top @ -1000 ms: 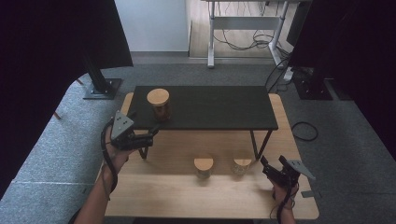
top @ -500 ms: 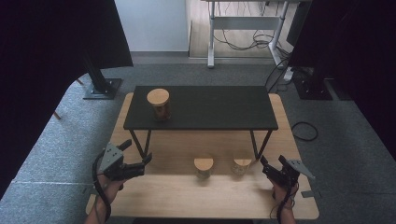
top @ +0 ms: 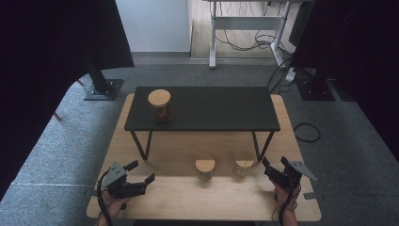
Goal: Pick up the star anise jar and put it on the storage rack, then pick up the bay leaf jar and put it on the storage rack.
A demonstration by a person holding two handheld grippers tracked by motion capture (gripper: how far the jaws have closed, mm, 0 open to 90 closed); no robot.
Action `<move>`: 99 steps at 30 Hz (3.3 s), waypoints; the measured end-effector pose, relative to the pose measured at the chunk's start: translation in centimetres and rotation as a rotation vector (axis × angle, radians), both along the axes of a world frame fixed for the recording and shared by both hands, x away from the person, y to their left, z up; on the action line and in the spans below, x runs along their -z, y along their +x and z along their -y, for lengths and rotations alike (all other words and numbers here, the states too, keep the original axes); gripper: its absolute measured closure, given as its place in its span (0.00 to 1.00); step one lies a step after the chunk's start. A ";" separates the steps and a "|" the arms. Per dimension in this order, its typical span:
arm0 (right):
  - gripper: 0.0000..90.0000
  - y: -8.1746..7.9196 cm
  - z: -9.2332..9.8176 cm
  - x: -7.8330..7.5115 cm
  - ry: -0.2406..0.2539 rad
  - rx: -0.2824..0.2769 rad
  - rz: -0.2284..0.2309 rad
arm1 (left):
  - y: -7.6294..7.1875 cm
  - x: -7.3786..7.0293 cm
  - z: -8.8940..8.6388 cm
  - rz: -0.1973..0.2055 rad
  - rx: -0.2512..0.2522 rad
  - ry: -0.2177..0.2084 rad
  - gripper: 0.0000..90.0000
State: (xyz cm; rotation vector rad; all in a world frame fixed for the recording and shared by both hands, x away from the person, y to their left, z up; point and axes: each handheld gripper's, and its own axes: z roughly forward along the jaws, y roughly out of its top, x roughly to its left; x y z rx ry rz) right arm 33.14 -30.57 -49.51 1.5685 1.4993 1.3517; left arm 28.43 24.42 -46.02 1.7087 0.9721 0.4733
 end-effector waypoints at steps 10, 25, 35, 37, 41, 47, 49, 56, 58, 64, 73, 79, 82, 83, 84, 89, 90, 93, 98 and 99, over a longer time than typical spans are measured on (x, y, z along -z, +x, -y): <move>0.14 0.1 0.0 0.0 0.000 -0.004 0.000 | 0.0 3.1 0.5 -0.095 0.021 0.038 0.09; 0.14 0.2 -0.1 0.0 -0.012 -0.009 -0.002 | -0.1 3.9 1.7 -0.106 0.044 0.091 0.09; 0.14 0.0 0.0 0.0 0.005 -0.030 0.007 | 0.5 4.0 1.1 -0.129 0.042 0.032 0.09; 0.14 -0.1 0.0 0.0 0.008 -0.047 0.009 | 0.5 4.1 0.9 -0.130 0.035 0.027 0.09; 0.14 -0.7 -0.5 -0.4 -0.004 -0.082 0.007 | 0.7 4.2 0.8 -0.136 0.035 0.019 0.09; 0.14 -2.5 -0.3 -2.0 0.052 -0.158 0.068 | 0.8 4.2 0.8 -0.147 0.038 0.007 0.09; 0.14 -3.0 -0.4 -2.5 0.055 -0.186 0.086 | 0.8 4.2 0.8 -0.148 0.038 0.007 0.09; 0.13 -4.6 -1.1 -3.5 0.069 -0.289 0.122 | 1.0 4.2 0.7 -0.150 0.034 0.003 0.09; 0.12 -4.9 -1.3 -3.7 0.076 -0.317 0.129 | 1.1 4.2 0.7 -0.156 0.037 0.000 0.09; 0.12 -5.7 -2.3 -4.4 0.055 -0.401 0.152 | 1.4 4.3 0.6 -0.169 0.035 -0.015 0.09; 0.11 -6.2 -4.3 -4.9 0.021 -0.516 0.163 | 1.8 4.3 0.4 -0.185 0.027 -0.027 0.10; 0.09 -6.4 -5.3 -5.0 0.009 -0.563 0.160 | 1.9 4.4 0.3 -0.197 0.008 -0.035 0.11; 0.09 -6.4 -5.7 -4.9 0.001 -0.581 0.155 | 2.0 4.4 0.2 -0.205 0.000 -0.043 0.11; 0.09 -6.4 -5.8 -4.9 -0.001 -0.586 0.153 | 2.0 4.4 0.2 -0.207 -0.002 -0.045 0.11; 0.09 -6.4 -6.0 -4.8 -0.005 -0.595 0.149 | 2.0 4.4 0.2 -0.208 -0.002 -0.046 0.11; 0.09 -6.5 -6.9 -4.8 -0.036 -0.627 0.132 | 2.0 4.4 0.4 -0.209 -0.001 -0.039 0.11; 0.09 -6.5 -7.1 -4.7 -0.043 -0.635 0.129 | 2.0 4.4 0.4 -0.209 -0.001 -0.038 0.11; 0.08 -6.6 -7.9 -4.7 -0.062 -0.653 0.123 | 2.0 4.4 0.5 -0.211 0.002 -0.041 0.11; 0.08 -6.6 -9.1 -4.6 -0.084 -0.679 0.113 | 2.1 4.4 0.6 -0.214 0.003 -0.031 0.11; 0.08 -6.5 -9.3 -4.5 -0.084 -0.683 0.110 | 2.1 4.4 0.7 -0.214 0.002 -0.029 0.11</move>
